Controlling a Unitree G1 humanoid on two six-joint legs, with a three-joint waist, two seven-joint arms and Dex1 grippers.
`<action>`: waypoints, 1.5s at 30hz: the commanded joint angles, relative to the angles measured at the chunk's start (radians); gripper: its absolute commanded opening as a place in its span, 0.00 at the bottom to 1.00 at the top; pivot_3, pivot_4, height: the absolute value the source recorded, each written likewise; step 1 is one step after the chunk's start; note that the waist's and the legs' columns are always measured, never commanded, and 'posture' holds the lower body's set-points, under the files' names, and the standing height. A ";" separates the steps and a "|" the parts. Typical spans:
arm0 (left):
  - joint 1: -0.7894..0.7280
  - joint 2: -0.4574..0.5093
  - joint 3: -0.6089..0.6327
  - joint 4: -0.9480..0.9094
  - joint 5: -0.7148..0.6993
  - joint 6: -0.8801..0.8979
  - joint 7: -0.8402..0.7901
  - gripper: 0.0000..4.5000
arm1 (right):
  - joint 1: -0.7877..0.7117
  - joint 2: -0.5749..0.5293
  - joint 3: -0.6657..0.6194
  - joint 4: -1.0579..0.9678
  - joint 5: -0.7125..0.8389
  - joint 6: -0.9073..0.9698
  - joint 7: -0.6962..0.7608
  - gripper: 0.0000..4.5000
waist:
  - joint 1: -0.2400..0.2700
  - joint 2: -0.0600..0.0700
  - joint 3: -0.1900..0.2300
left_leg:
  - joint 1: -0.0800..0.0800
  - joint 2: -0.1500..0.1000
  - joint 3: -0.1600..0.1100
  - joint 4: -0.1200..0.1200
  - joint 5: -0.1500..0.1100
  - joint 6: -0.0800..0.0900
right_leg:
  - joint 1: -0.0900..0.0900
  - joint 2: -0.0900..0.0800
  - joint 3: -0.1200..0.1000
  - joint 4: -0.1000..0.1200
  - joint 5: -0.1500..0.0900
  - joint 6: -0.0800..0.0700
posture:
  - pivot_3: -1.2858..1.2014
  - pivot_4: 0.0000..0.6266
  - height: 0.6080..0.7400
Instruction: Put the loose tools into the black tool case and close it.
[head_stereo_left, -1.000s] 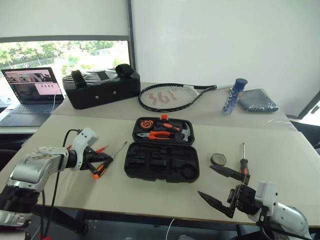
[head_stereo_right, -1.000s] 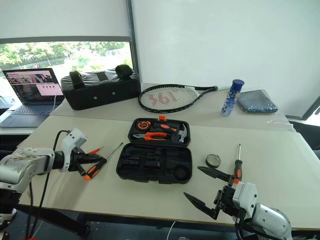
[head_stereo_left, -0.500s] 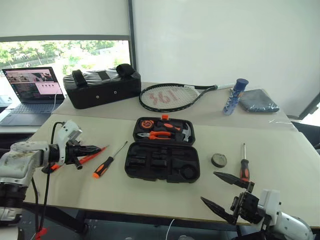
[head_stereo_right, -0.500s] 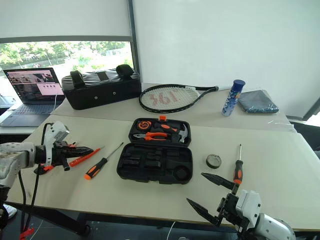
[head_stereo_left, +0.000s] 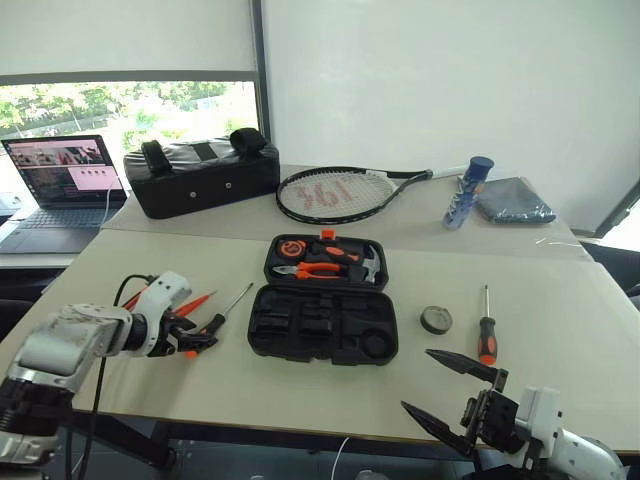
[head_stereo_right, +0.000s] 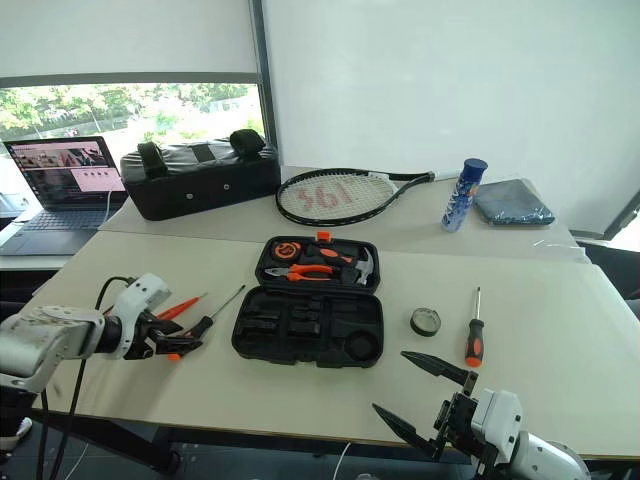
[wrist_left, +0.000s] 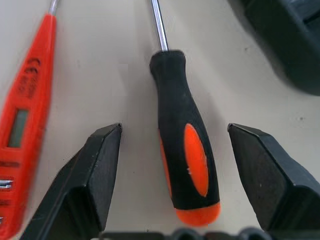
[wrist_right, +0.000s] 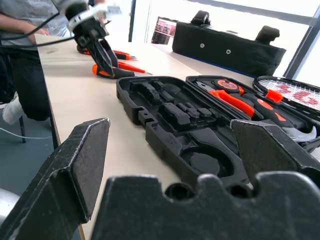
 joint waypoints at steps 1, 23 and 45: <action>0.032 -0.005 -0.012 -0.033 0.010 -0.020 0.000 0.66 | -0.002 -0.011 -0.024 -0.017 0.017 -0.026 0.001 1.00 | 0.000 0.000 0.000 | 0.000 0.000 0.000 0.000 0.000 0.000 | 0.000 0.000 0.000 0.000 0.000 0.000 | 0.52 0.24 1.00; -0.584 -0.259 -0.258 0.664 0.346 -1.138 -0.501 0.19 | 0.042 -0.015 -0.069 -0.083 0.018 0.002 -0.070 1.00 | 0.032 0.001 0.000 | -0.005 -0.003 -0.001 0.006 0.000 0.000 | 0.001 -0.001 -0.001 -0.002 0.002 -0.002 | 0.52 0.24 1.00; -0.843 -0.534 -0.412 1.285 0.723 -1.461 -0.326 0.19 | 0.109 0.003 -0.058 -0.205 -0.025 0.036 -0.197 1.00 | 0.023 -0.001 0.001 | -0.008 -0.004 -0.003 0.013 -0.001 0.002 | 0.002 -0.001 0.000 0.000 0.000 0.006 | 0.52 0.24 1.00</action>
